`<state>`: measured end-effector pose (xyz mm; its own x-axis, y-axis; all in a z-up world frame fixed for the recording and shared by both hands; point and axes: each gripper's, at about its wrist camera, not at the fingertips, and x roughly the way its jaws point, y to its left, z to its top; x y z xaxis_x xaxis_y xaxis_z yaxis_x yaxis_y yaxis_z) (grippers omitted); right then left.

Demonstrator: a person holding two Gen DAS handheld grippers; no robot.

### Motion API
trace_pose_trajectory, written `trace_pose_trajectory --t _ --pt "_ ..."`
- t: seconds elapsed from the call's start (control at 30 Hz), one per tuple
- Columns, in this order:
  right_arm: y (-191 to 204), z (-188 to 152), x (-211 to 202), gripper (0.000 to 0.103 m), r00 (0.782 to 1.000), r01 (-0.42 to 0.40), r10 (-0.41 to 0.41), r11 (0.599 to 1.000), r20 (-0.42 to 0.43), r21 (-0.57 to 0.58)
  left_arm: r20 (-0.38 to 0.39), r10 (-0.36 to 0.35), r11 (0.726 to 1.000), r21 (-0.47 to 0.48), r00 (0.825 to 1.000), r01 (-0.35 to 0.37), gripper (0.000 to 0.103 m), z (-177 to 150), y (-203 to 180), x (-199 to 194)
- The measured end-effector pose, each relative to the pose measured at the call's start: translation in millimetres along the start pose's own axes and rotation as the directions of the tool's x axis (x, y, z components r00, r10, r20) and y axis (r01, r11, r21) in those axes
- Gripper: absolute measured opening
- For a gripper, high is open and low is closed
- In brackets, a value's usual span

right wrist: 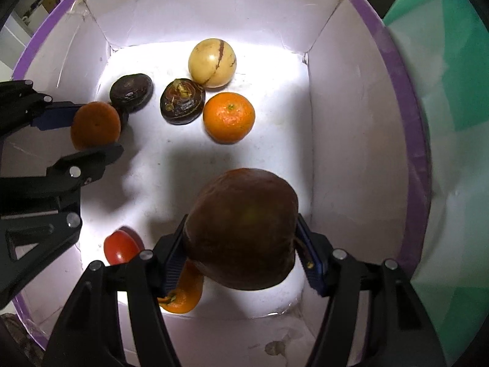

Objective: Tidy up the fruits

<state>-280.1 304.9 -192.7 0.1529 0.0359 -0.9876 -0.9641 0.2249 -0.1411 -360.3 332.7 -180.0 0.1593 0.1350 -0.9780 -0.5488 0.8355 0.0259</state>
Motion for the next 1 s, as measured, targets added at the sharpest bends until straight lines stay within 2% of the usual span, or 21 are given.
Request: trace_pose_trajectory --t 0.1,0.17,0.27,0.3,0.33,0.37,0.43,0.47,0.5,0.57,0.63,0.67,0.7,0.77,0.8,0.83,0.93,1.0 --pt "0 -1 -1 0.066 1.000 -0.006 0.006 1.000 0.005 0.002 -0.004 -0.006 1.000 -0.007 1.000 0.006 0.038 1 -1 1" --pt "-3 -3 -10 0.076 0.999 -0.010 0.009 1.000 0.032 0.012 0.000 -0.019 1.000 -0.007 1.000 0.019 0.041 3 0 0" --pt "-1 -10 -23 0.080 0.998 -0.013 0.012 1.000 0.059 0.019 0.049 -0.044 0.999 -0.007 0.998 0.044 0.055 1 2 -15" --pt "2 -13 -28 0.081 0.998 -0.010 0.010 1.000 0.069 0.011 0.088 -0.075 0.997 -0.004 0.993 0.076 0.065 0 3 -26" --pt "6 -18 -36 0.087 0.996 -0.001 0.001 1.000 0.087 -0.002 0.128 -0.100 0.995 -0.003 0.987 0.101 0.073 -2 5 -35" --pt "10 -25 -45 0.093 0.994 0.013 -0.010 1.000 0.110 -0.021 0.176 -0.110 0.994 -0.003 0.978 0.113 0.076 -4 7 -47" --pt "18 -37 -59 0.095 0.989 0.018 -0.011 0.999 0.144 -0.052 0.295 -0.100 0.995 0.008 0.950 0.102 0.092 -11 9 -75" --pt "22 -46 -68 0.095 0.987 0.001 0.009 0.998 0.161 -0.060 0.336 -0.079 0.997 0.028 0.939 0.074 0.092 -16 9 -89" --pt "23 -52 -74 0.096 0.985 -0.019 0.028 0.998 0.169 -0.057 0.347 -0.063 0.998 0.042 0.936 0.051 0.092 -17 8 -95" --pt "23 -60 -82 0.096 0.982 -0.069 0.074 0.997 0.175 -0.035 0.403 -0.036 0.999 0.037 0.914 0.023 0.092 -23 8 -113" --pt "19 -69 -90 0.096 0.978 -0.101 0.099 0.995 0.182 0.001 0.481 0.002 0.999 -0.040 0.877 0.019 0.092 -34 17 -139" --pt "22 -67 -94 0.096 0.978 -0.103 0.099 0.995 0.186 0.012 0.494 0.037 0.997 -0.074 0.869 0.000 0.092 -36 21 -145" --pt "22 -67 -99 0.096 0.976 -0.101 0.094 0.995 0.195 0.023 0.490 0.114 0.989 -0.136 0.864 -0.053 0.093 -34 26 -148" --pt "21 -68 -109 0.096 0.971 -0.096 0.085 0.995 0.223 0.037 0.440 0.221 0.969 -0.203 0.870 -0.143 0.093 -27 29 -146" --pt "20 -66 -110 0.096 0.970 -0.090 0.079 0.995 0.231 0.040 0.392 0.228 0.969 -0.184 0.891 -0.167 0.093 -19 30 -137" --pt "20 -65 -115 0.096 0.969 -0.072 0.060 0.996 0.238 0.043 0.349 0.214 0.974 -0.150 0.913 -0.171 0.093 -14 28 -128" --pt "22 -63 -115 0.096 0.973 -0.040 0.029 0.998 0.228 0.043 0.308 0.199 0.978 -0.127 0.930 -0.167 0.093 -15 24 -116" --pt "23 -61 -110 0.096 0.979 -0.033 0.023 0.998 0.203 0.047 0.273 0.154 0.986 -0.109 0.950 -0.128 0.093 -19 19 -108"
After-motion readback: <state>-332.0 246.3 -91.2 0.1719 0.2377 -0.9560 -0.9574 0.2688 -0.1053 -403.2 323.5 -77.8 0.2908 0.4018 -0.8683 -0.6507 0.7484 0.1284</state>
